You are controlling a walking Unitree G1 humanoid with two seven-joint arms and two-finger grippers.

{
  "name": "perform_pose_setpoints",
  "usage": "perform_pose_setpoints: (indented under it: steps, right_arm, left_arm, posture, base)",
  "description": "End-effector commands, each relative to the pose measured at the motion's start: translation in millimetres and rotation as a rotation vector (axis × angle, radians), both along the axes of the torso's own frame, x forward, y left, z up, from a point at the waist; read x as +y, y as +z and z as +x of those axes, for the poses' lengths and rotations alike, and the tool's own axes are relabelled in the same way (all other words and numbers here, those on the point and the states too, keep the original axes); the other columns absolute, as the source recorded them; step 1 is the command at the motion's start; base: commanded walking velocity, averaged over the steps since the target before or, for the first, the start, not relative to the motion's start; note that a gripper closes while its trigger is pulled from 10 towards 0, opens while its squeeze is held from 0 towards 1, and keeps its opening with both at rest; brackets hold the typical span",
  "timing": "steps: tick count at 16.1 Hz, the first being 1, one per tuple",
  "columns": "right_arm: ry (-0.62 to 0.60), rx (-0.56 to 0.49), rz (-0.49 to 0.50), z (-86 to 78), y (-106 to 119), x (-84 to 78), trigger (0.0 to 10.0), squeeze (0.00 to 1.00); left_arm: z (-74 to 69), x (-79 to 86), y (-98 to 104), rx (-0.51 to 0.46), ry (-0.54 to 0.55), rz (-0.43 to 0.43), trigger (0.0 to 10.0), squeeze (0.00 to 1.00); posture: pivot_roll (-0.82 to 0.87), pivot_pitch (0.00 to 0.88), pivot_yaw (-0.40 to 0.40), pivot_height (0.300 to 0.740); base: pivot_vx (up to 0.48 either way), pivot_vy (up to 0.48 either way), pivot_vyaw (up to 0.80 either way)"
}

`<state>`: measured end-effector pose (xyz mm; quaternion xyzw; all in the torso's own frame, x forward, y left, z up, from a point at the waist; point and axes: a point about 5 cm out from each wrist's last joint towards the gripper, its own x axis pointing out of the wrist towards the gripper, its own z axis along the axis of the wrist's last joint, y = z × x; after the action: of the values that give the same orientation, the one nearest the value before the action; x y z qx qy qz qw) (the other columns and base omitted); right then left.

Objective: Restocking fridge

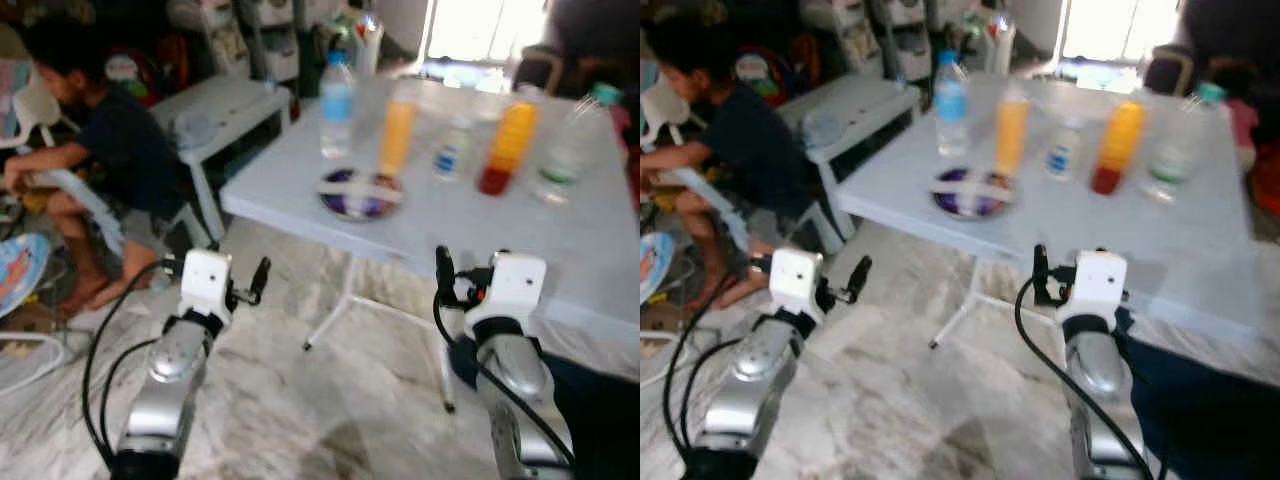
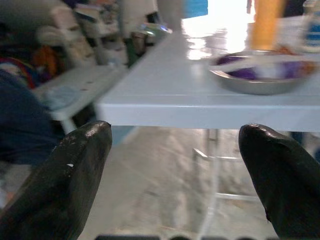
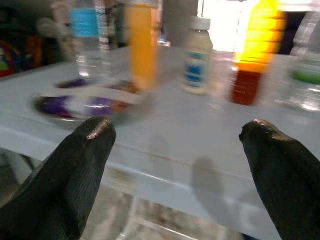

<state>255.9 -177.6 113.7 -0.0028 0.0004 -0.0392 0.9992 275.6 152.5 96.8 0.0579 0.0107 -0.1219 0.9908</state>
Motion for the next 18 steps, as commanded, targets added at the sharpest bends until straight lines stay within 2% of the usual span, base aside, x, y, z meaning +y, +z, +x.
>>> perform_pose_setpoints:
  steps: [1, 5, 13, 18]
  right_arm:
    - [0.029, -0.022, 0.013, 3.4, 5, 9.7, 10.0, 0.00]
    - [0.037, -0.039, 0.016, 5.5, 11, 12.7, 10.0, 0.00]
    - [0.041, -0.038, 0.010, 6.7, 12, 17.3, 10.0, 0.00]
    - [0.039, -0.025, 0.013, 8.1, 10, 18.3, 10.0, 0.00]
  left_arm:
    - [1.8, 10.8, 4, -0.012, 0.030, 0.012, 10.0, 0.00]
    - [6.8, 12.7, 14, -0.047, 0.017, 0.026, 10.0, 0.00]
    - [0.8, 0.1, 14, -0.047, -0.022, 0.001, 10.0, 0.00]
    - [-2.3, -4.5, 12, -0.033, -0.023, -0.023, 10.0, 0.00]
  posture:
    - [-0.02, 0.010, 0.035, 0.740]
    - [-0.02, 0.046, 0.033, 0.740]
    - [-0.02, 0.059, 0.034, 0.740]
    - [-0.01, 0.054, 0.027, 0.740]
  base:
    - [0.322, 0.356, 0.00]
    - [0.322, 0.355, 0.00]
    - [0.339, 0.337, -0.80]
    - [0.069, 0.000, -0.80]
